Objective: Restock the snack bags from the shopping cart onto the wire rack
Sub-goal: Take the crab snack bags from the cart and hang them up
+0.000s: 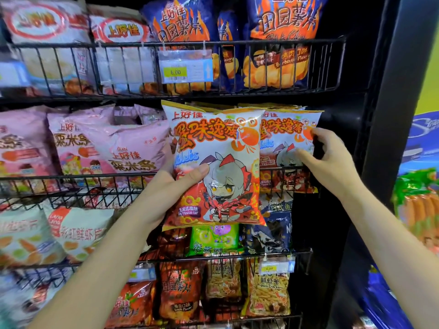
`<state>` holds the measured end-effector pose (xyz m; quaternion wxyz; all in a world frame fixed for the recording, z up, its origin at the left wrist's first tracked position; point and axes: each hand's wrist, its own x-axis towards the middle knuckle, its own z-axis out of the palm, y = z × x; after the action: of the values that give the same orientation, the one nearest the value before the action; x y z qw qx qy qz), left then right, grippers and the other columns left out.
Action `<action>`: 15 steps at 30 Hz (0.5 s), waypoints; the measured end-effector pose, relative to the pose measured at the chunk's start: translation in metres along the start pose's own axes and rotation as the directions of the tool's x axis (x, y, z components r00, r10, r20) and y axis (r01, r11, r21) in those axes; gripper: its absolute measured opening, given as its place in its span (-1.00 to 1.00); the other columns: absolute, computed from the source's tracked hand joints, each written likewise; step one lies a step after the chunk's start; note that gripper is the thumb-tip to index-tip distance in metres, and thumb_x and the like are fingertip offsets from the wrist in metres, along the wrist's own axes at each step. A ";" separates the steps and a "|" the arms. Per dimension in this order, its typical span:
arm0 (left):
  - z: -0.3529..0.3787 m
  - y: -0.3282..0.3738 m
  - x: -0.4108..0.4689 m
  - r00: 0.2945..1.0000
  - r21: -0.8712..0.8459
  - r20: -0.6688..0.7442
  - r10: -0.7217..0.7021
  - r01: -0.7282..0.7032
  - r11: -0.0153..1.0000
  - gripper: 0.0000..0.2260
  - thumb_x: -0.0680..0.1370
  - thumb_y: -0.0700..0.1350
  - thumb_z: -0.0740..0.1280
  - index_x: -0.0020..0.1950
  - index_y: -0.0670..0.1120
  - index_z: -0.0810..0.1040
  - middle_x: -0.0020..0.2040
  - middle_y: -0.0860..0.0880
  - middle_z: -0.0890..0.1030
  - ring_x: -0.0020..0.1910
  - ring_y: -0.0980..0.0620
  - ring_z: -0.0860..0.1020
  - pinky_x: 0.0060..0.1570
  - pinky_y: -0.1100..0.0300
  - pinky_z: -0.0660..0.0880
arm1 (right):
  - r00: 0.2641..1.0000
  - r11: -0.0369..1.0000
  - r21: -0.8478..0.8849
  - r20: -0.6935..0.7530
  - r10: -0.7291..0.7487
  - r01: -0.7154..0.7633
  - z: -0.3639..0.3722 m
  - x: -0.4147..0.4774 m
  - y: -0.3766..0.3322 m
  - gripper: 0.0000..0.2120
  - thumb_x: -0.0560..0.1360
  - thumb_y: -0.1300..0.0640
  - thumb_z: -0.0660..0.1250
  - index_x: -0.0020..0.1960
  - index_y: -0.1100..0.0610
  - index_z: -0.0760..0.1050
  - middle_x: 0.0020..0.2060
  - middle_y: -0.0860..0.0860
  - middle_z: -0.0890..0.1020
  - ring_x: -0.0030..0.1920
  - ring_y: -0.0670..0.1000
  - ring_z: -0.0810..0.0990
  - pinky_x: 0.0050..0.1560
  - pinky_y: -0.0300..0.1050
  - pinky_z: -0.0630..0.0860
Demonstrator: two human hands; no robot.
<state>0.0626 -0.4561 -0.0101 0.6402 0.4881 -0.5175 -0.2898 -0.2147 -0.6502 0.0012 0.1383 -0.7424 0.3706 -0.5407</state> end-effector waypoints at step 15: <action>-0.008 0.028 0.046 0.985 0.083 0.006 0.173 -0.173 0.981 -0.43 0.41 0.03 0.51 0.40 0.06 0.47 0.09 0.15 0.74 0.06 0.06 0.72 -0.01 0.12 0.67 | 0.916 0.903 0.427 0.339 -0.215 0.054 0.049 -0.007 -0.102 -0.49 0.46 -0.17 0.46 0.34 -0.08 0.43 0.09 -0.21 0.68 0.09 -0.23 0.65 0.08 -0.29 0.51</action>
<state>0.0804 -0.4836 0.0331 0.6425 0.4676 -0.5692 -0.2110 -0.1304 -0.5847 0.0396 0.3209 -0.8111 0.1623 -0.4613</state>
